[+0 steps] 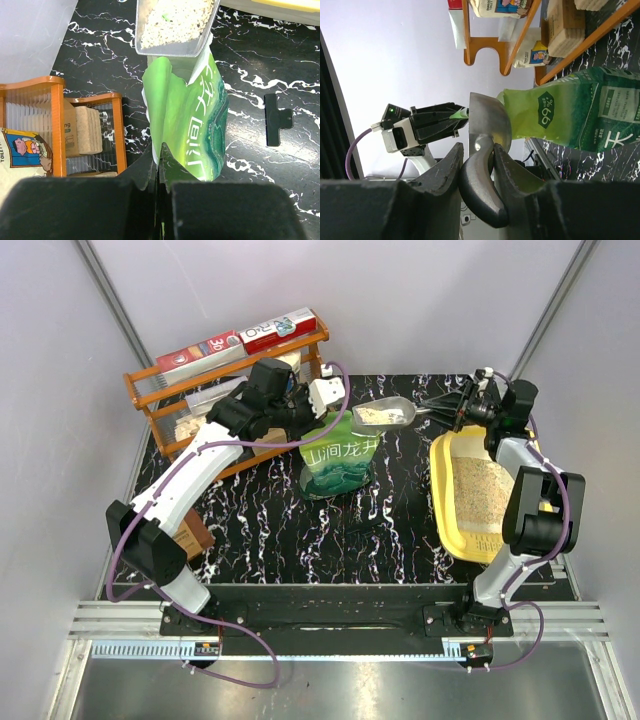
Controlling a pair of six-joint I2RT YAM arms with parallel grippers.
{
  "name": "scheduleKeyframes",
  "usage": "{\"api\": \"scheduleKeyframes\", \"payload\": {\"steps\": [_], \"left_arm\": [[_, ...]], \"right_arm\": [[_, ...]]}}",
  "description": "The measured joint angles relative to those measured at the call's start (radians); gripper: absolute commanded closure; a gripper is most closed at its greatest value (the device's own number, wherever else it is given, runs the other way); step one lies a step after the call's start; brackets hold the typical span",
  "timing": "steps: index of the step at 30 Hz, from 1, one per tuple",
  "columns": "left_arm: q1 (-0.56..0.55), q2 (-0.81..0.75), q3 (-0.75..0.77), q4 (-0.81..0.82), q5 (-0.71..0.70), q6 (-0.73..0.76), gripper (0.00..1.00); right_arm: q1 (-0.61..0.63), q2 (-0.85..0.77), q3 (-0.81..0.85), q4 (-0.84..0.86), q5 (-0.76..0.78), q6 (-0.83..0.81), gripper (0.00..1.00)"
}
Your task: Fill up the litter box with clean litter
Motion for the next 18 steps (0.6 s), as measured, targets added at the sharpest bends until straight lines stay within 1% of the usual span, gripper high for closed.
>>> {"api": "scheduleKeyframes", "payload": {"steps": [3,6,13,18], "left_arm": [[0.0,0.0,0.0,0.0,-0.008,0.005,1.0],[0.0,0.0,0.0,0.0,-0.008,0.008,1.0],[0.0,0.0,0.0,0.0,-0.002,0.008,1.0],[0.0,0.0,0.001,-0.003,0.011,0.003,1.0]], "right_arm": [[-0.001,0.0,0.0,0.047,-0.001,0.028,1.0],[-0.008,-0.008,0.0,0.038,0.0,0.023,1.0],[-0.075,-0.132,0.002,-0.127,0.027,-0.06,1.0],[-0.161,-0.244,0.003,-0.25,0.044,-0.143,1.0]]}}
